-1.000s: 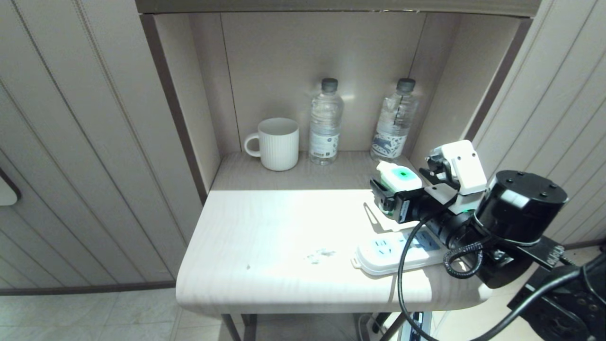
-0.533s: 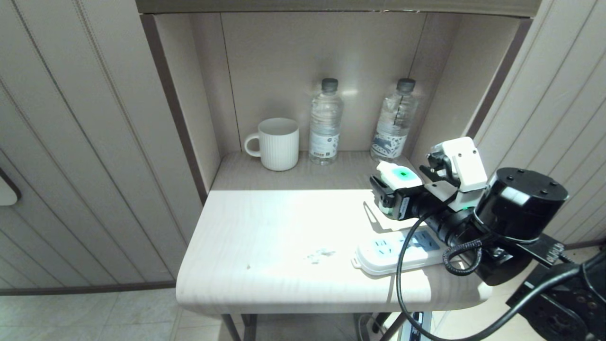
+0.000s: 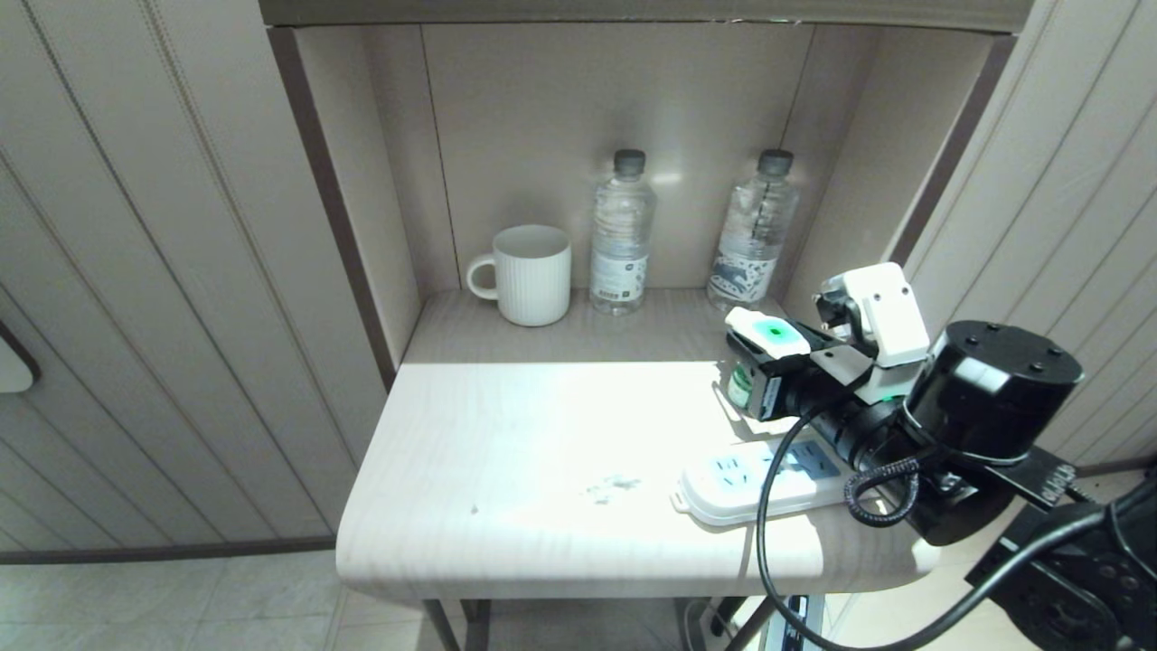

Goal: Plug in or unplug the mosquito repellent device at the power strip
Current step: Insert the plug into the socket

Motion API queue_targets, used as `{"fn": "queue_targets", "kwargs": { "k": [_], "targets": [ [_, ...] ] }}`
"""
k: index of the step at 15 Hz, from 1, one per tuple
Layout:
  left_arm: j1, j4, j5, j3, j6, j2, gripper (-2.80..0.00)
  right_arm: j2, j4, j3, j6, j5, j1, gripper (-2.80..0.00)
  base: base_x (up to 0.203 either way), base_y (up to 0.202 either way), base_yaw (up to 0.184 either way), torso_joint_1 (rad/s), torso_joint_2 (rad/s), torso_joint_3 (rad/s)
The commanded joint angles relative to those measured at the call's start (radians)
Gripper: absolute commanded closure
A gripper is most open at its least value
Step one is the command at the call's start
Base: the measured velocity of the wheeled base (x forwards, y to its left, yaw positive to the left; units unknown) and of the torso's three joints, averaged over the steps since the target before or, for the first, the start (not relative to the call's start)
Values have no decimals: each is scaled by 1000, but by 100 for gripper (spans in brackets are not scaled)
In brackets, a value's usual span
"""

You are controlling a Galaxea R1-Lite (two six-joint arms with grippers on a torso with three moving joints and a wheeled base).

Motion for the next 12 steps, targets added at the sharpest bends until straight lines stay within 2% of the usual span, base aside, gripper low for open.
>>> {"fn": "queue_targets", "kwargs": {
  "k": [1, 6, 10, 12],
  "targets": [
    [0, 0, 0, 0, 0, 0, 0, 7, -7, -4, -1, -1, 0, 0, 0, 0, 0, 0, 0, 0],
    [0, 0, 0, 0, 0, 0, 0, 26, -7, 1, 2, -15, -6, 0, 0, 0, 0, 0, 0, 0],
    [0, 0, 0, 1, 0, 1, 0, 22, 15, -57, -1, -89, -5, 0, 0, 0, 0, 0, 0, 0],
    [0, 0, 0, 0, 0, 0, 0, -15, 100, -87, -1, -124, -4, 0, 0, 0, 0, 0, 0, 0]
  ]
}}
